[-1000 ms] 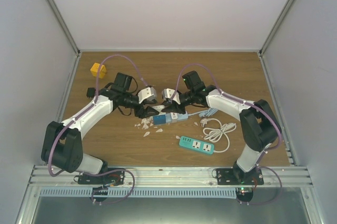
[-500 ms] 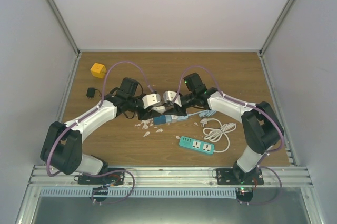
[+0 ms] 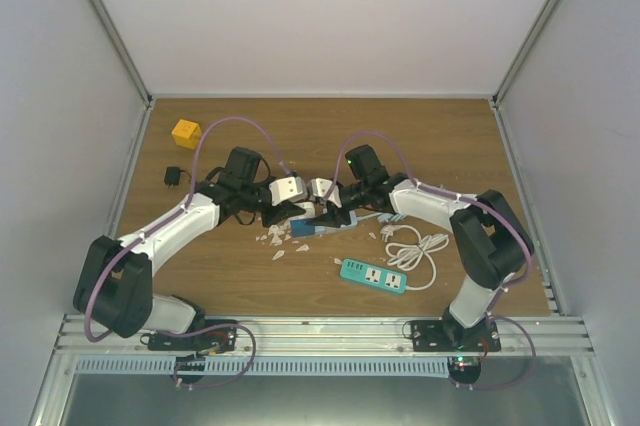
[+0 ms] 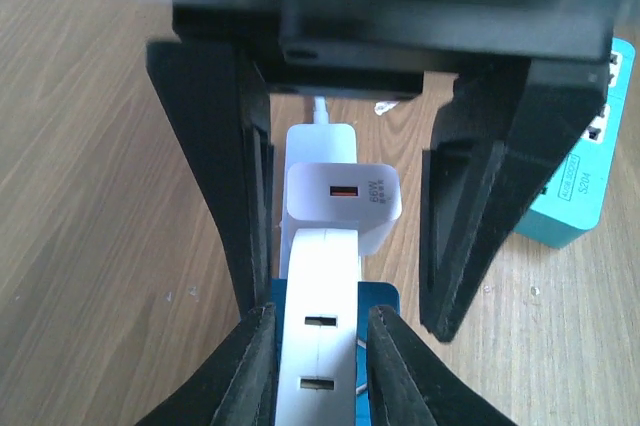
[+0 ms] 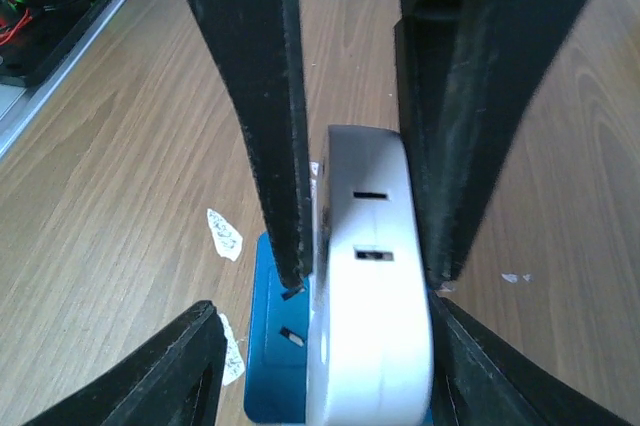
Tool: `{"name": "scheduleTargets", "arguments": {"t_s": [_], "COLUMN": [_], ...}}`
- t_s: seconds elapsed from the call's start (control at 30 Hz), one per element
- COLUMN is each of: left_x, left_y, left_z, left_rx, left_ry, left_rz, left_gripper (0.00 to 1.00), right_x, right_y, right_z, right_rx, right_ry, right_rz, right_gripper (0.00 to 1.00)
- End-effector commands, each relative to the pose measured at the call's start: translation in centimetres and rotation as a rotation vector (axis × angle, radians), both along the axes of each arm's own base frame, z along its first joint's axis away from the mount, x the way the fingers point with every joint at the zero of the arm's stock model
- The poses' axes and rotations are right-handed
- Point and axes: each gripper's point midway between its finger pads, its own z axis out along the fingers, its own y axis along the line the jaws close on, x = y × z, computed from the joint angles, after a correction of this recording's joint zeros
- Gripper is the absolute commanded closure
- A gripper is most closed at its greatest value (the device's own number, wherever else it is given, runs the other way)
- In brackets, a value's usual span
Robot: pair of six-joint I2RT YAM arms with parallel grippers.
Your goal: Pull the plug off the socket
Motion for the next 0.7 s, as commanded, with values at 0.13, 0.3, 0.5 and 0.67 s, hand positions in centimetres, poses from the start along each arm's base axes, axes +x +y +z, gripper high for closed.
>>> {"name": "scheduleTargets", "arguments": {"t_s": [0.13,0.3,0.5,0.67], "left_x": [-0.3,-0.8,-1.2,-1.0], "left_y": [-0.6,-0.5,-0.6,-0.6], "left_z": [1.3,1.3,2.3,2.7], "left_rx": [-0.046,-0.049,-0.070,-0.080], "left_ry": [-0.065,-0.058,-0.074,-0.076], "left_rz": [-0.033,-0.045,-0.058,-0.044], "left_gripper": [0.77,0.81,0.85,0.87], "right_x": [-1.2,-0.5,-0.6,-0.3], "right_y": [1.9,2.0,1.6,1.2], "right_z": [-1.2,-2.1,-3.4,-4.6], "right_rx": [0.004,-0.011,-0.038,-0.079], "right_ry": [-0.006,-0.006,-0.006,-0.017], "right_rz": [0.052,0.024,0.016,-0.003], "right_gripper": [0.45,0.48,0.54,0.59]}}
